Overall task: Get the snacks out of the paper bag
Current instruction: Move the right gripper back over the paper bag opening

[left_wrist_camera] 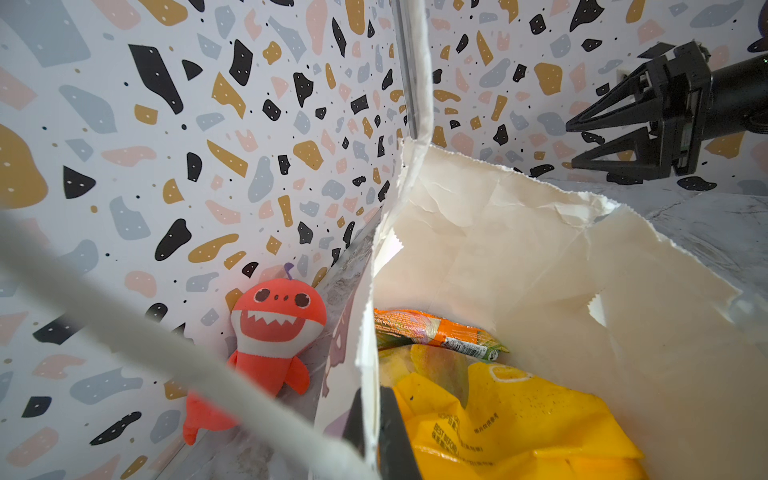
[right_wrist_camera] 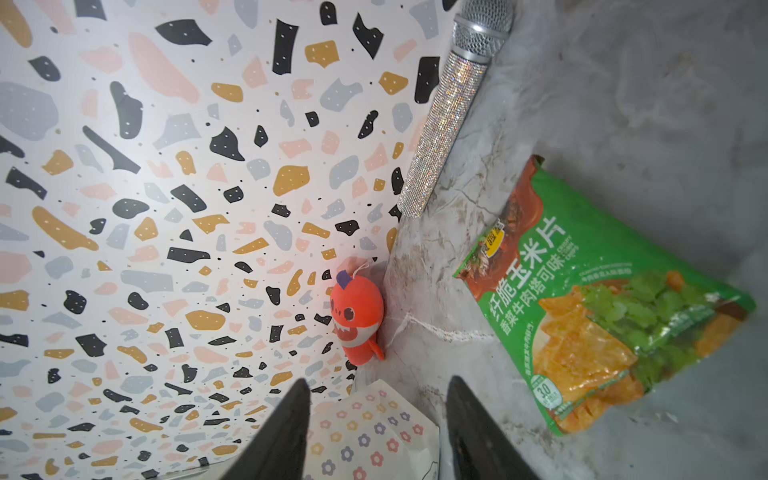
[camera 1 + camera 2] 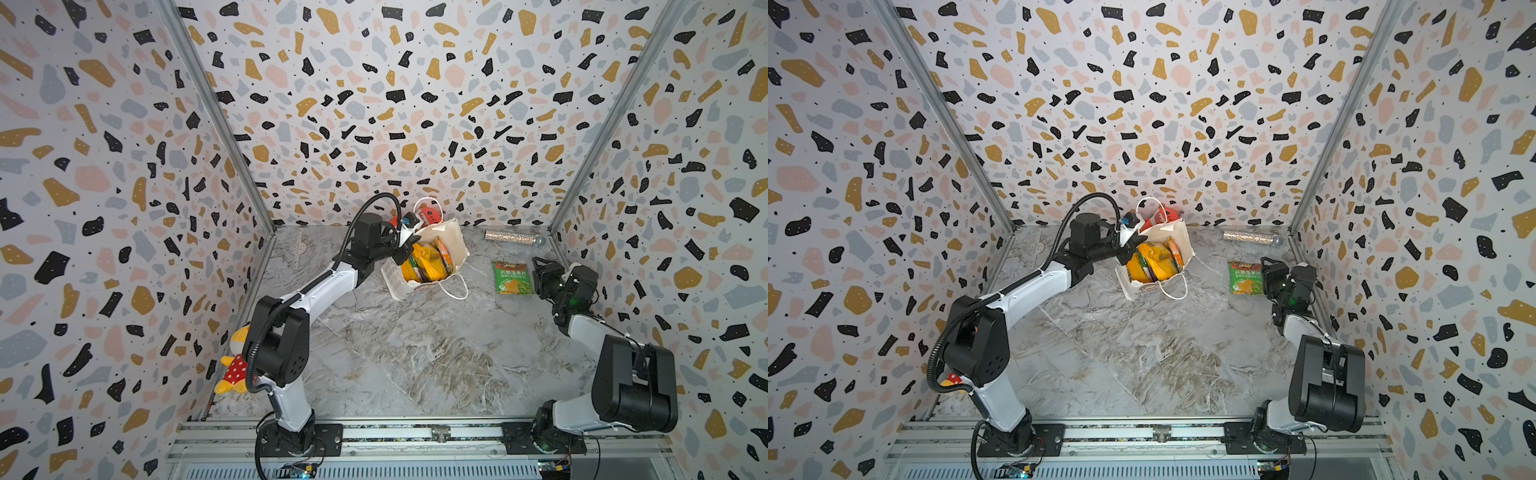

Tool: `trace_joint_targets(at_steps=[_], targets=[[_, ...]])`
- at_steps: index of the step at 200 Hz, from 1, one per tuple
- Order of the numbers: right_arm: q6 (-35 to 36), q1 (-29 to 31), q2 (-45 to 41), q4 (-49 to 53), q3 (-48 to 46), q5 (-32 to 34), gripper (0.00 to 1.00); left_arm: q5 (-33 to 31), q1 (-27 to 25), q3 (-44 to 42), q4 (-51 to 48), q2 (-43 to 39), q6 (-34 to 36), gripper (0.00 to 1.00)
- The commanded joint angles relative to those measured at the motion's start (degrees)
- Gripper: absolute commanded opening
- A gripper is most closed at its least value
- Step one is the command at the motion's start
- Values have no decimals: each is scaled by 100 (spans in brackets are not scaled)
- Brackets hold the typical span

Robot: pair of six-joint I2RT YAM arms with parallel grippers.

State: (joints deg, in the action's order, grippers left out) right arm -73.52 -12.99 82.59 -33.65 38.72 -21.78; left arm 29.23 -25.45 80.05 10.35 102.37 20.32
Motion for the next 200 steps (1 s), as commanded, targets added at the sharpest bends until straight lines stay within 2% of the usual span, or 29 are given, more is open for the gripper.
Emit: trace_joint_targets(at_steps=[1,17,30,51,77,92,116,150,200], targets=[[1323,355,-124,690,784,111,50,278,-56,-77,274,-221,-38,0],[2664,893,44,1611,1737,-15,50,285,-56,-91,258,-229,-24,0],[3362,1302,147,2060,2266,-79,49,282,-57,-112,246,-250,-2,0],[3961,1883,34,2069,2516,-215,44,267,-56,-80,188,-252,13,0],[4658,2680,-76,2780,3055,129,39,289,-56,-44,142,-270,23,0],[5001,3067,-113,3342,3370,409,35,311,-56,-34,83,-305,49,0],[5339,3579,-362,3661,3421,668,29,329,-56,-42,-12,-371,120,0],[5771,4126,-465,4221,3665,887,26,408,-56,19,-242,-395,288,0],[6178,4764,-23,5096,4254,1341,27,426,-59,-31,-195,-451,250,0]])
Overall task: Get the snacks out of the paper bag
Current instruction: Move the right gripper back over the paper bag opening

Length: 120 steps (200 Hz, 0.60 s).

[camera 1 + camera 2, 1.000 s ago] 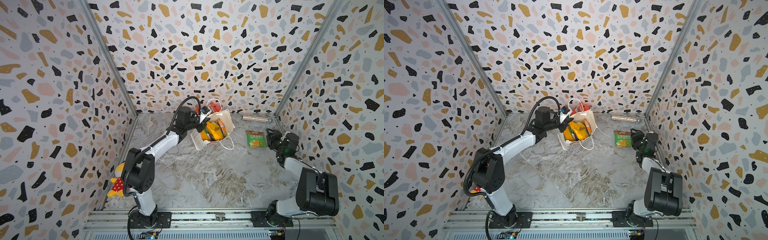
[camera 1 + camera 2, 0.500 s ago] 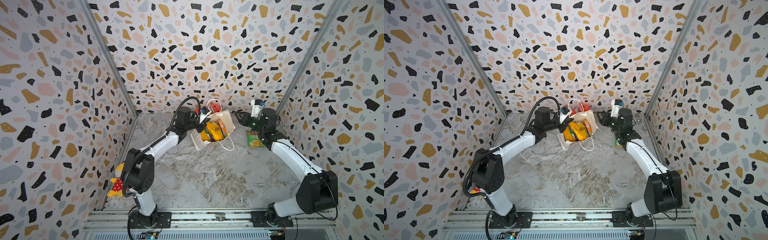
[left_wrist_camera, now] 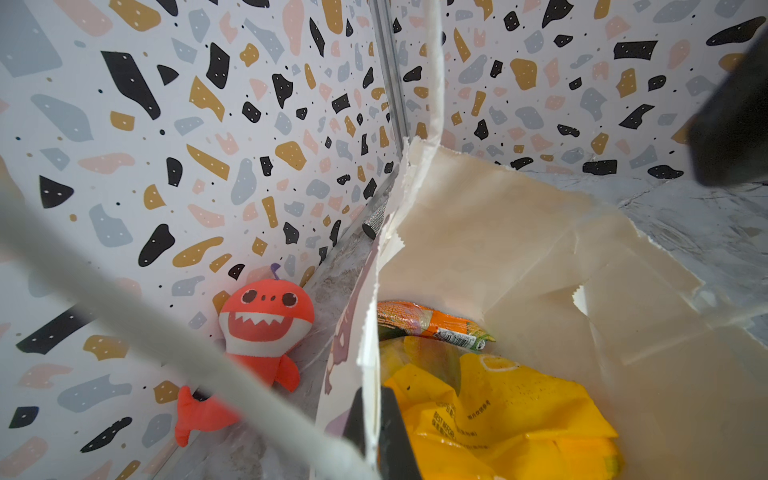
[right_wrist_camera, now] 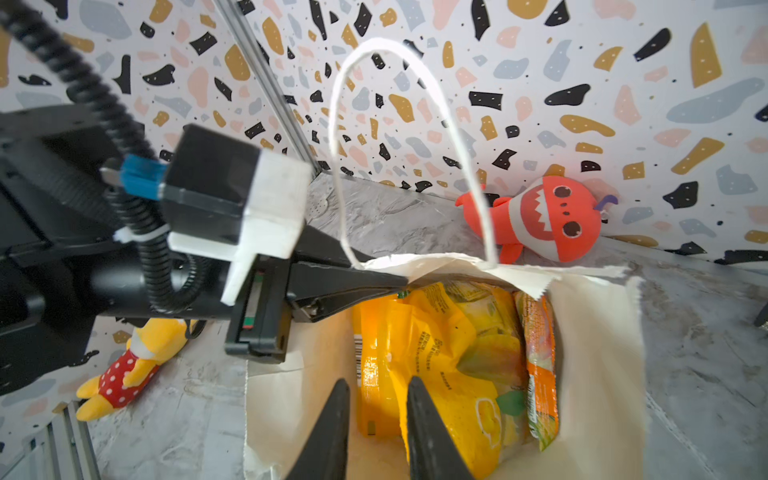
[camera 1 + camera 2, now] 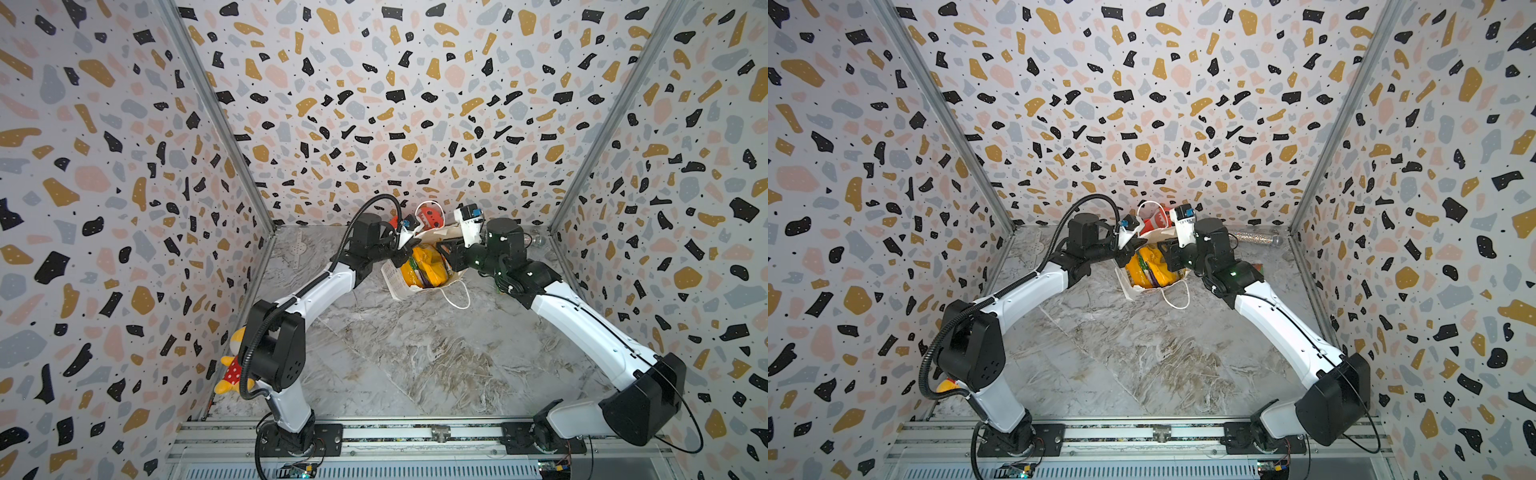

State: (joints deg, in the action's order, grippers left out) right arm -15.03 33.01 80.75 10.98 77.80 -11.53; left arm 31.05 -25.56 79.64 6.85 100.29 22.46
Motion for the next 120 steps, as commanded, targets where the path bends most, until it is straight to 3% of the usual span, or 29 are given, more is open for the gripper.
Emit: trace_joint_targets(at_steps=[1,120], targets=[[340,171,173,642,356,326,27,244,-46,5,165,-245,33,0],[314,440,1333,466,501,1111,53,286,-54,-106,403,-220,-109,0]])
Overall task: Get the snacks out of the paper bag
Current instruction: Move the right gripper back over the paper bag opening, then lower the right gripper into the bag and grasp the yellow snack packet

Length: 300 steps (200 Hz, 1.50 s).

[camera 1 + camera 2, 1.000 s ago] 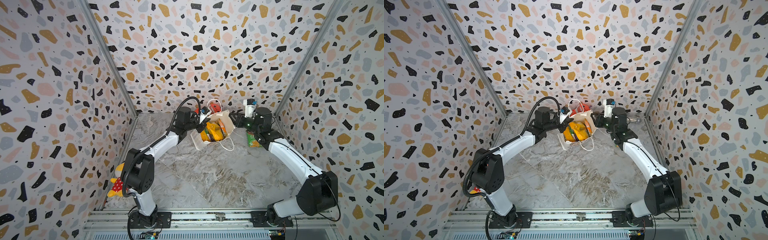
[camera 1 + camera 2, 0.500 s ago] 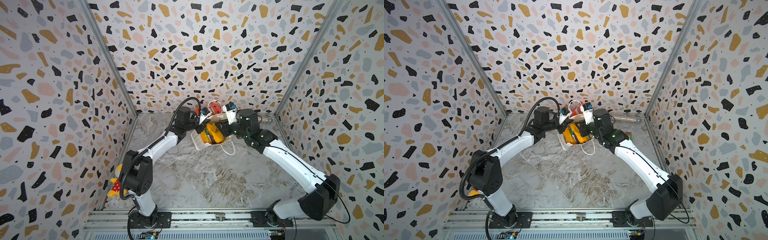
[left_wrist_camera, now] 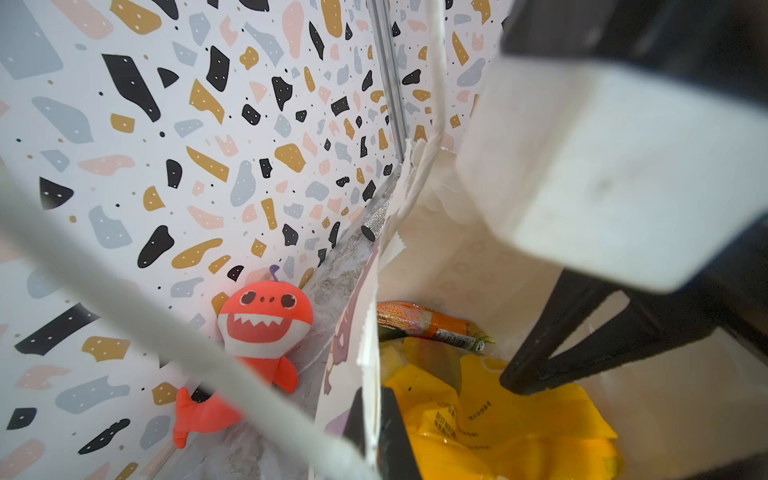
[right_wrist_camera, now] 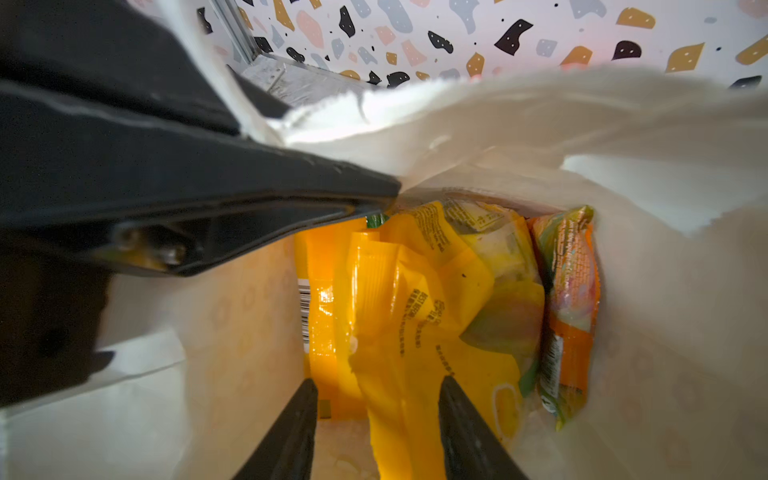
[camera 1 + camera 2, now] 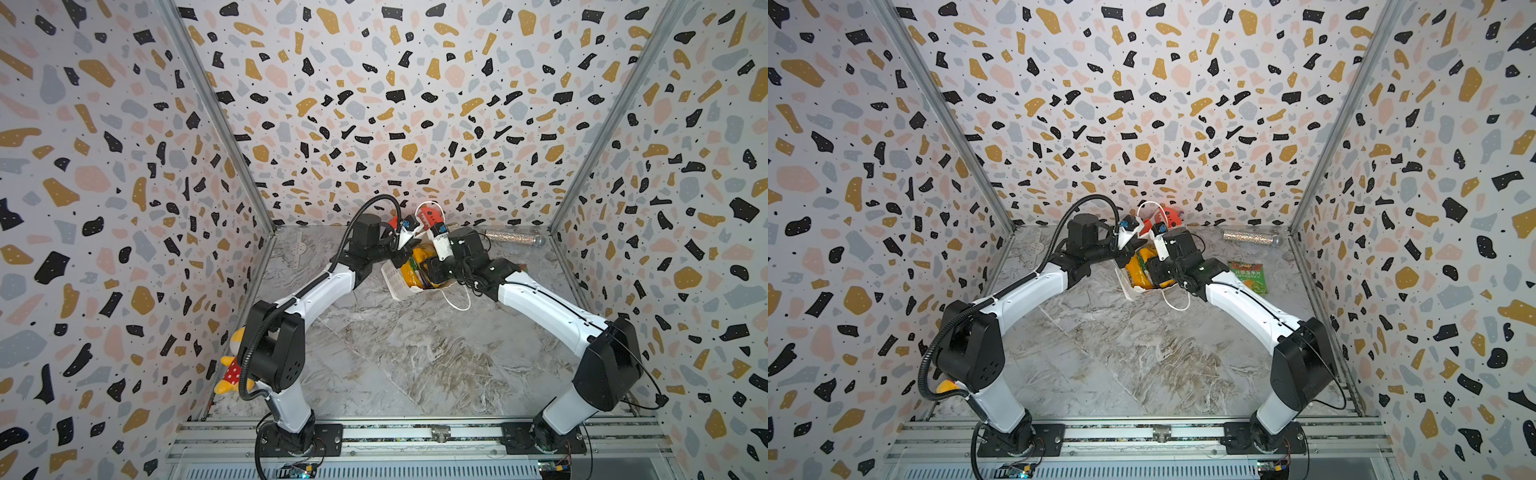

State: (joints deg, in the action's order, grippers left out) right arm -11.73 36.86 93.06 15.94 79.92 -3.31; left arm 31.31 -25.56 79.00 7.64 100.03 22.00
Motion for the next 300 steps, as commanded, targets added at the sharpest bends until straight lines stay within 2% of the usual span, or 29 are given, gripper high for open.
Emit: trace_joint_targets(at_steps=[1,48,73,112,144,198,220,300], targets=[[-19,52,109,-30,297,292,53,261,-54,-43,330,-190,-63,0],[-59,80,491,-23,506,407,58,282,-56,-33,356,-163,-91,0],[-144,96,638,-44,610,676,58,297,-54,-25,383,-155,-99,0],[-181,100,752,-205,612,913,46,306,-56,-20,392,-139,-108,0],[-159,102,747,-328,587,1083,23,297,-54,-25,397,-129,-99,0],[-84,98,682,-412,537,1290,9,280,-55,-41,405,-157,-91,0],[-44,99,511,-520,426,1207,0,253,-54,-53,415,-163,-84,0],[-137,83,-201,-656,58,1087,0,182,-54,-119,488,-229,-110,0]])
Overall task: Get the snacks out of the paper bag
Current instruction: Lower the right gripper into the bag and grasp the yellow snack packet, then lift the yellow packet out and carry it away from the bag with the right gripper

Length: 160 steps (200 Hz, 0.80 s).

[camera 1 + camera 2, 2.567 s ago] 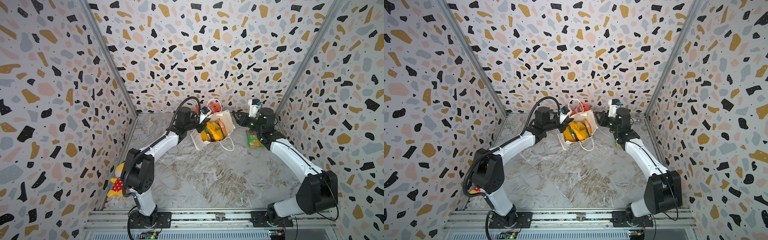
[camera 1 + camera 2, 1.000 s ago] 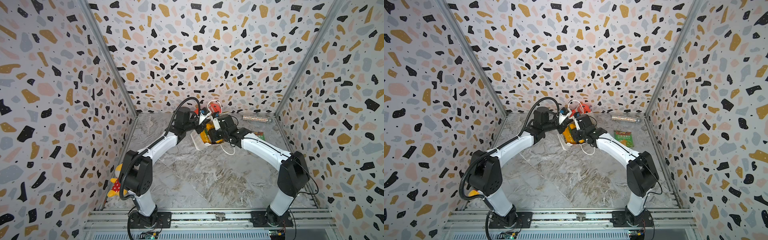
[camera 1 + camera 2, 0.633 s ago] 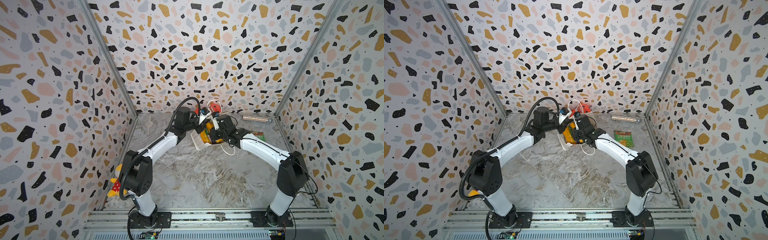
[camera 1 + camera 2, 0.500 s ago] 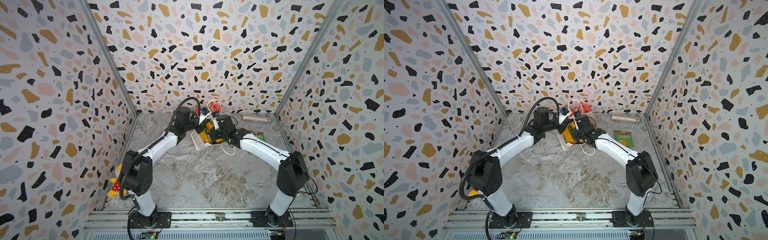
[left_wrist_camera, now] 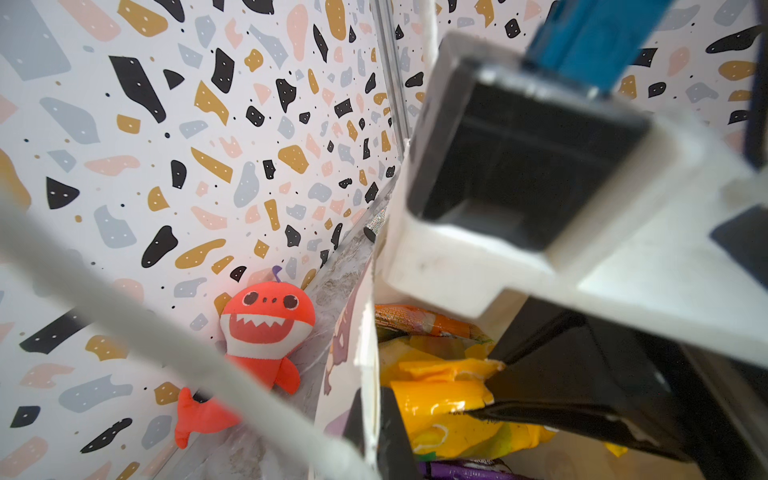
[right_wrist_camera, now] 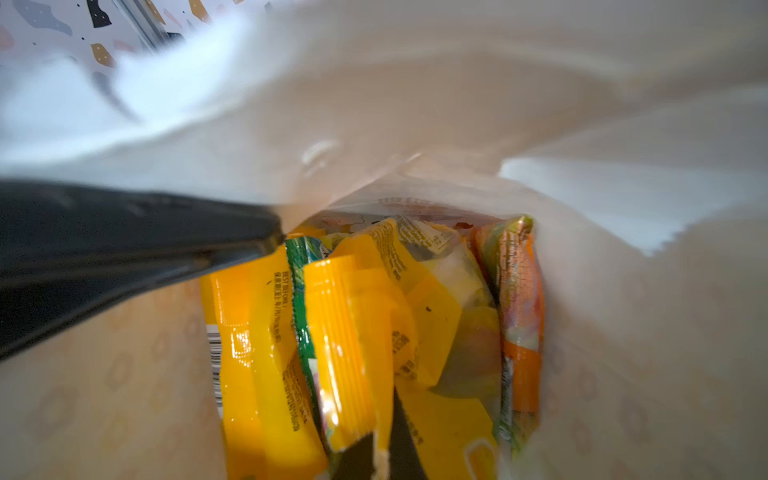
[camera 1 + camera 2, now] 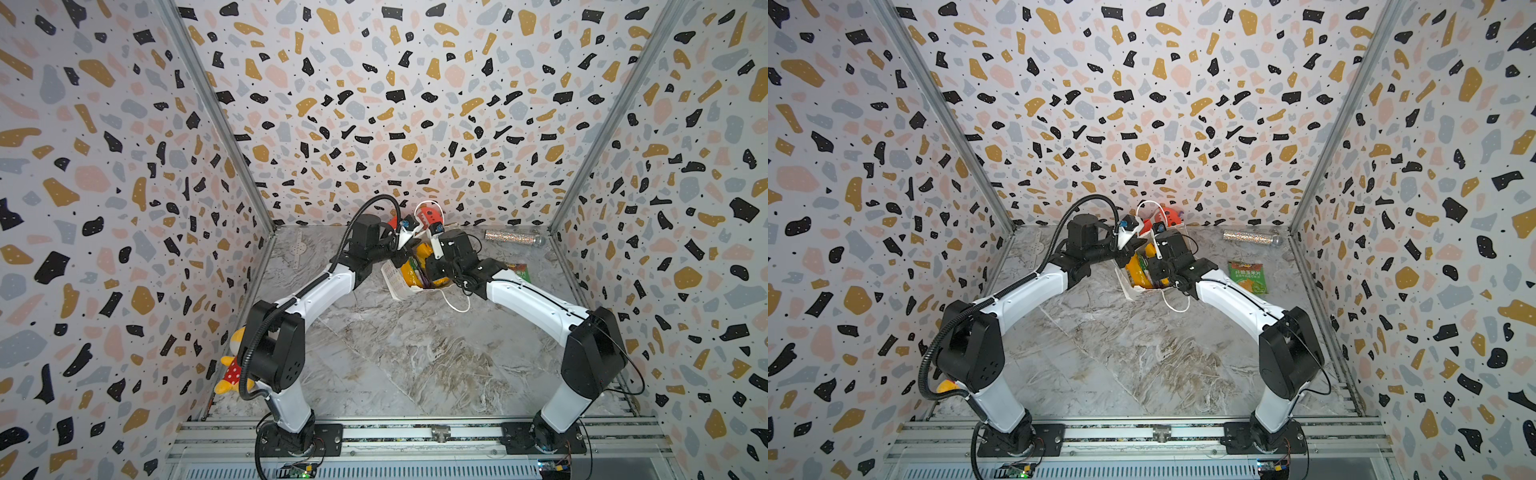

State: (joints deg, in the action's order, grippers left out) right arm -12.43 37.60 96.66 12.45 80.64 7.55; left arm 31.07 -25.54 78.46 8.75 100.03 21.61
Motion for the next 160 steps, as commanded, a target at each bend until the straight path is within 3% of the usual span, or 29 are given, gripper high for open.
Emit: trace_joint_targets(at_steps=[1,160], targets=[[-71,10,-579,-314,-24,5,0,207,-56,-61,379,-234,-69,0],[-217,-248,-1677,-146,249,-726,0,147,-56,-129,522,-247,-200,0]])
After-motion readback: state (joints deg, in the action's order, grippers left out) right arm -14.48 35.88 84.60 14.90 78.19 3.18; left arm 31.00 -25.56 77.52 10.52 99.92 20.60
